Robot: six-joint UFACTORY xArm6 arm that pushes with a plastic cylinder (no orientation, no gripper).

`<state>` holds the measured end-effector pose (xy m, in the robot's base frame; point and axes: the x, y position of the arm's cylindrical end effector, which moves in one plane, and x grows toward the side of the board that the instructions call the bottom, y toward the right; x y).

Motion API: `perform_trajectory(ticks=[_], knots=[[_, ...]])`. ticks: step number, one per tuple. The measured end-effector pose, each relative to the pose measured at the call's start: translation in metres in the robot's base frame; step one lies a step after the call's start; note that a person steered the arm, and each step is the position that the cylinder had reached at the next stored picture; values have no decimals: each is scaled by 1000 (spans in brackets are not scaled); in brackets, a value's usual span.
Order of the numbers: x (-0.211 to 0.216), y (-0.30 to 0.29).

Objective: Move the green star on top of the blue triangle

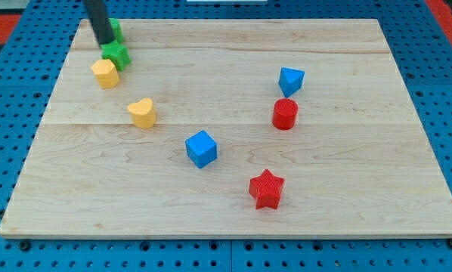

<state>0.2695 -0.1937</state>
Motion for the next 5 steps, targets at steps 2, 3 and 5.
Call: perform_trajectory(ticks=[2, 3, 5], knots=[[-13, -69], [3, -65], [35, -27]])
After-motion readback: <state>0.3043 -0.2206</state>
